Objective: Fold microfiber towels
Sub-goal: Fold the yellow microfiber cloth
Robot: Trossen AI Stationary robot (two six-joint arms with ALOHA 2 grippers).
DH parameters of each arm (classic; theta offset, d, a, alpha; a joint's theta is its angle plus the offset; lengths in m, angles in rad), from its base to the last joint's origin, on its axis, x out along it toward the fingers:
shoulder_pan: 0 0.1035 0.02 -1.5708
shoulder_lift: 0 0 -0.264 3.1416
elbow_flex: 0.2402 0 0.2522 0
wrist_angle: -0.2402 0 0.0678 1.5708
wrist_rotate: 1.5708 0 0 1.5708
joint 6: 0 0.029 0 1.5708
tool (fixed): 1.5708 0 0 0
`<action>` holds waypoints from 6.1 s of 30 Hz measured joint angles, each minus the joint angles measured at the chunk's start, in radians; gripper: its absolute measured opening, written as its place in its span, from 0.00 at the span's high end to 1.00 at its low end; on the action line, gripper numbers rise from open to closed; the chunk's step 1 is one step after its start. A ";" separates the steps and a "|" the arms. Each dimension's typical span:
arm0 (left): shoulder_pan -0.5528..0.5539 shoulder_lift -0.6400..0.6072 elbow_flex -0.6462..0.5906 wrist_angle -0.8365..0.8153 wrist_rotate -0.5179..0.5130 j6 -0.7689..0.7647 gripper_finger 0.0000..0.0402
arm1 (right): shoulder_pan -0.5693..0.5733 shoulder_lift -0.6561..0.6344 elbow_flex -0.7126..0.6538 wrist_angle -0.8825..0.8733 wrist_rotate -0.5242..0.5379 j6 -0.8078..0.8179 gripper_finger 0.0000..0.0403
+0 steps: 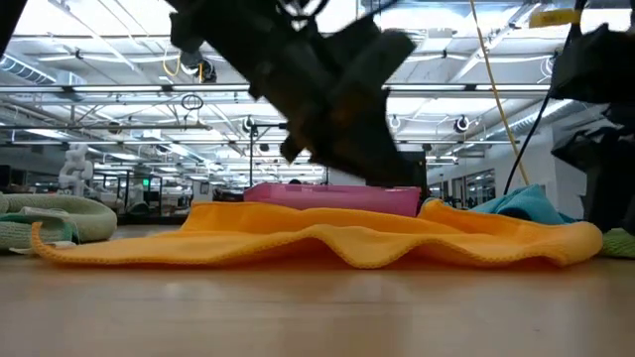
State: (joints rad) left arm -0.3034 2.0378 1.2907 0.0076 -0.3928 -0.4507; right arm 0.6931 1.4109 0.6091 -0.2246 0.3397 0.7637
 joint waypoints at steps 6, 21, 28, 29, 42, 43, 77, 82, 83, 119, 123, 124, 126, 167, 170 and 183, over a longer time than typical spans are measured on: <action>-0.013 0.044 0.002 0.308 0.026 0.169 0.73 | -0.006 0.000 0.086 -0.234 0.021 0.035 0.60; 0.074 0.184 0.005 0.226 0.109 0.134 0.73 | 0.020 0.047 0.048 0.041 -0.081 -0.015 0.60; 0.080 0.184 0.006 0.189 0.092 0.108 0.73 | 0.003 0.082 0.014 0.085 0.028 -0.009 0.60; 0.080 0.184 0.006 0.188 0.092 0.108 0.73 | -0.003 0.085 0.011 0.080 0.054 -0.009 0.60; 0.080 0.184 0.005 0.143 0.048 0.067 0.73 | -0.029 0.085 0.002 0.065 0.122 0.021 0.60; 0.080 0.184 0.005 0.141 0.048 0.062 0.73 | -0.023 0.083 0.003 0.101 0.104 0.004 0.60; 0.080 0.186 0.003 0.151 0.048 0.030 0.73 | -0.132 0.125 -0.073 0.423 -0.023 -0.059 0.60; 0.080 0.186 0.003 0.150 0.046 0.030 0.73 | -0.130 0.124 -0.073 0.559 -0.031 -0.155 0.60; 0.080 0.186 0.003 0.151 0.046 0.030 0.73 | -0.131 0.124 -0.073 0.581 -0.031 -0.167 0.60; 0.085 0.188 0.002 0.143 -0.068 0.002 0.73 | -0.137 0.124 -0.072 0.482 0.048 -0.240 0.60; 0.084 0.188 0.002 0.146 -0.065 0.002 0.73 | -0.164 0.125 -0.072 0.482 0.015 -0.316 0.60; 0.084 0.188 0.002 0.146 -0.064 0.001 0.73 | -0.169 0.125 -0.072 0.488 -0.001 -0.339 0.60; 0.084 0.188 0.002 0.147 -0.064 0.000 0.73 | -0.179 0.125 -0.072 0.504 -0.029 -0.376 0.60; 0.083 0.188 0.002 0.184 -0.053 0.025 0.73 | -0.193 0.119 -0.092 0.437 -0.103 -0.268 0.67; 0.083 0.188 0.002 0.184 -0.053 0.024 0.73 | -0.194 0.119 -0.102 0.443 -0.055 -0.356 0.60; 0.083 0.188 0.002 0.215 -0.050 0.023 0.73 | -0.203 0.170 -0.197 0.733 -0.142 -0.492 0.80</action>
State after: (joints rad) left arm -0.2199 2.2261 1.2926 0.2231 -0.4430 -0.4274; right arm 0.4905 1.5808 0.4125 0.5088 0.1972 0.2720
